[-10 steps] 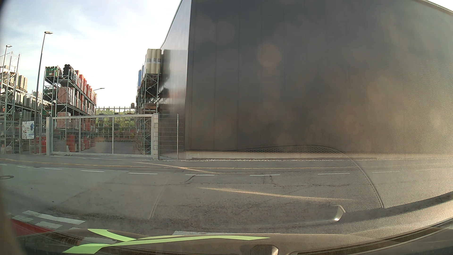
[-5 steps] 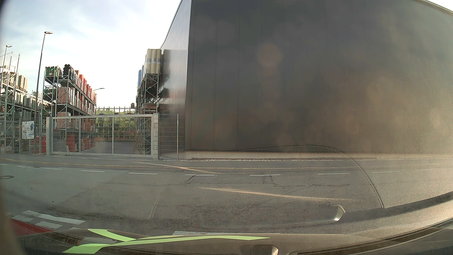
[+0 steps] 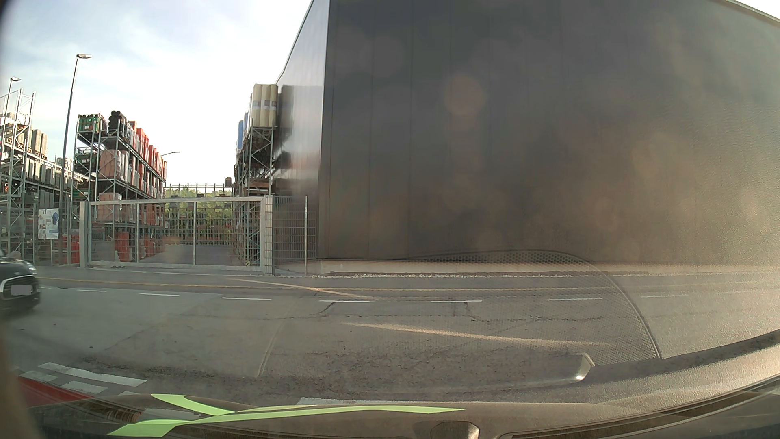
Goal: Follow the waypoints while adhering to traffic rules and regulations
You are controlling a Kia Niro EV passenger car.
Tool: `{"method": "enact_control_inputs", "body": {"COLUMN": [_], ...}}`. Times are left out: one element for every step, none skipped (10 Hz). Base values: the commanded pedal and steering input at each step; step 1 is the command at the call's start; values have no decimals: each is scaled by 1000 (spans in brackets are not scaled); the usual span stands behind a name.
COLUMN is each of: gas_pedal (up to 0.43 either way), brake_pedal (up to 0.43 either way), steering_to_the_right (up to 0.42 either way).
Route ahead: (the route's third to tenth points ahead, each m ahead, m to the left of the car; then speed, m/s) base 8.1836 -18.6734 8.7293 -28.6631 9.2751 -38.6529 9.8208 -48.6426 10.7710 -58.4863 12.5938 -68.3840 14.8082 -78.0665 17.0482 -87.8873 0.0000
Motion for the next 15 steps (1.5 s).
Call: {"method": "enact_control_inputs", "body": {"gas_pedal": [0,0,0,0,0,0,0,0,0,0,0,0,0,0,0], "brake_pedal": [537,537,537,537,537,537,537,537,537,537,537,537,537,537,537], "steering_to_the_right": [448,448,448,448,448,448,448,448,448,448,448,448,448,448,448]}}
